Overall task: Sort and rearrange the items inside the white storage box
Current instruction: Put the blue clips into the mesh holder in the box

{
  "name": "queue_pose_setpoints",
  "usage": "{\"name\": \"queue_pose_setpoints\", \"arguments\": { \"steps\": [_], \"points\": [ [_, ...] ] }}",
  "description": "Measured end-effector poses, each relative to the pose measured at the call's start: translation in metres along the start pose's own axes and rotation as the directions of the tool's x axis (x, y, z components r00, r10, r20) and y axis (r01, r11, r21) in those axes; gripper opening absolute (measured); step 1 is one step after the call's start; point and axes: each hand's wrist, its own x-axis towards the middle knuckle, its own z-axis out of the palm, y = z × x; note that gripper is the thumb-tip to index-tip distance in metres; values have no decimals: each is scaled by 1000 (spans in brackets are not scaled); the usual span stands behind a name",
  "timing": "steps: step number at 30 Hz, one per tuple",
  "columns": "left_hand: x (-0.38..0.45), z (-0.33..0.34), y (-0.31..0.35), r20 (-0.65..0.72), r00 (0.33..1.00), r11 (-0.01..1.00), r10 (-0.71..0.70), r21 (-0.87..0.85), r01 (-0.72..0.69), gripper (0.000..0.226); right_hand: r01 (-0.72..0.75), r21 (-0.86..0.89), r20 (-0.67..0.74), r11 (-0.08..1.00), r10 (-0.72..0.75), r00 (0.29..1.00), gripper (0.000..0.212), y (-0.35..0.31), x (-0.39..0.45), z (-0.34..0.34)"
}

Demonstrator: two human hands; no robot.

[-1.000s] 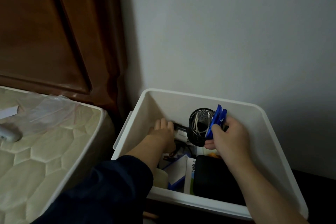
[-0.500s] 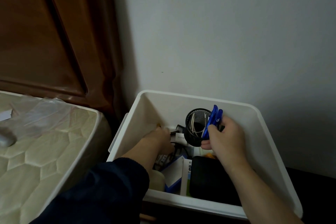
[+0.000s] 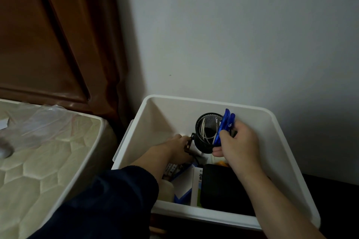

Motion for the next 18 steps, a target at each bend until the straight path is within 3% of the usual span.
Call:
{"name": "queue_pose_setpoints", "arguments": {
  "steps": [3, 5, 7, 12, 15, 18],
  "points": [
    [-2, 1, 2, 34, 999, 999, 33, -30, -32, 77, 3, 3, -10, 1000, -3, 1000, 35, 0, 1, 0],
    [-2, 0, 5, 118, 992, 994, 55, -101, -43, 64, 5, 3, -17, 1000, -5, 1000, 35, -1, 2, 1],
    [-5, -3, 9, 191, 981, 992, 35, -124, -11, 65, 4, 0, -20, 1000, -4, 1000, 36, -1, 2, 1],
    [-10, -9, 9, 2, 999, 966, -36, -254, 35, 42, 11, -2, -17, 1000, -11, 1000, 35, 1, 2, 1],
    [-20, -8, 14, 1, 999, 978, -48, -205, 47, 37, 18, 29, -24, 999, -17, 1000, 35, 2, 2, 0],
    [-35, -18, 22, 0, 999, 987, -49, -150, 49, 48, 13, 72, -42, 997, -10, 999, 35, 3, 3, -1]
  ]
}}
